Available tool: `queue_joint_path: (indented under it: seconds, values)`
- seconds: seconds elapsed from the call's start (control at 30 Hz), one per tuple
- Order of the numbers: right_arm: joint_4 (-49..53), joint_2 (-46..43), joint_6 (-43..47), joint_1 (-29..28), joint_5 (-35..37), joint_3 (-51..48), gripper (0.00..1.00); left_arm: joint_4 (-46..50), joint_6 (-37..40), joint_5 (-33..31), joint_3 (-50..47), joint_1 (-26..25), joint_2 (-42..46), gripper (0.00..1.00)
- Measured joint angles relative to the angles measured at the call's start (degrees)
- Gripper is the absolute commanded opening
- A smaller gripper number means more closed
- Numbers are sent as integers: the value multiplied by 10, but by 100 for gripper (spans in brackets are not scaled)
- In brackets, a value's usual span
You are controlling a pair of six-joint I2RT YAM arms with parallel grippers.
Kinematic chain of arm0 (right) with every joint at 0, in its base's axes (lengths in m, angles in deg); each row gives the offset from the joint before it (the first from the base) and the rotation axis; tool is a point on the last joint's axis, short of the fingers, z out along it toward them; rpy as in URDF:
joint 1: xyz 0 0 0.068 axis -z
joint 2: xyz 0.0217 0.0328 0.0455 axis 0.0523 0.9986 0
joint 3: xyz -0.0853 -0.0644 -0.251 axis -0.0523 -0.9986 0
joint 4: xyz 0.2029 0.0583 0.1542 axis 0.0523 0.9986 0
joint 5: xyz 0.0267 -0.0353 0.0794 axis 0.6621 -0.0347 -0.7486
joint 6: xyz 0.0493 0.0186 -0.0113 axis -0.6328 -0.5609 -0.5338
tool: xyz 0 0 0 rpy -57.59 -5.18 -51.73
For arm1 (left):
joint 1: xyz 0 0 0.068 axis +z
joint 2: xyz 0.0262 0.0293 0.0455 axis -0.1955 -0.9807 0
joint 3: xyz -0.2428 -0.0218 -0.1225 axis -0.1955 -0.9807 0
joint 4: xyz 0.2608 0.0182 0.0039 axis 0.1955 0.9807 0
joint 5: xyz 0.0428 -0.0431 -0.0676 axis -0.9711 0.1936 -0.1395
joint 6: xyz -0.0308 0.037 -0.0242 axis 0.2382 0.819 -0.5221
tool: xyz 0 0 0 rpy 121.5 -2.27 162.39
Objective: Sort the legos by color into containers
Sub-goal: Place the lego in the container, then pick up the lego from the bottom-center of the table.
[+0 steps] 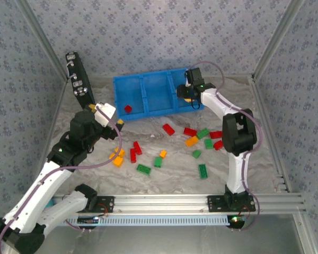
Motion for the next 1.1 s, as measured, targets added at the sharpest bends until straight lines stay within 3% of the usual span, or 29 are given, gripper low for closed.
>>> queue_joint_path:
  seconds: [0.3, 0.4, 0.47, 0.53, 0.77, 1.1]
  values:
    - [44, -297, -35, -14, 7, -196, 53, -16, 5, 24, -1, 3, -5, 100]
    - [57, -388, -95, -35, -2, -285, 54, -25, 5, 32, -1, 5, -16, 100]
    - [61, -426, -155, -65, -6, -342, 65, -28, 4, 35, -1, 7, -23, 100]
    - [58, -447, -224, -111, -6, -390, 67, -31, 4, 36, -1, 7, -28, 100]
    - [44, -436, -402, -290, 16, -429, 71, -56, -3, 37, -3, 28, -37, 100]
    - [89, -236, -445, -416, 50, -302, 71, -57, -96, -17, 2, 91, -85, 100]
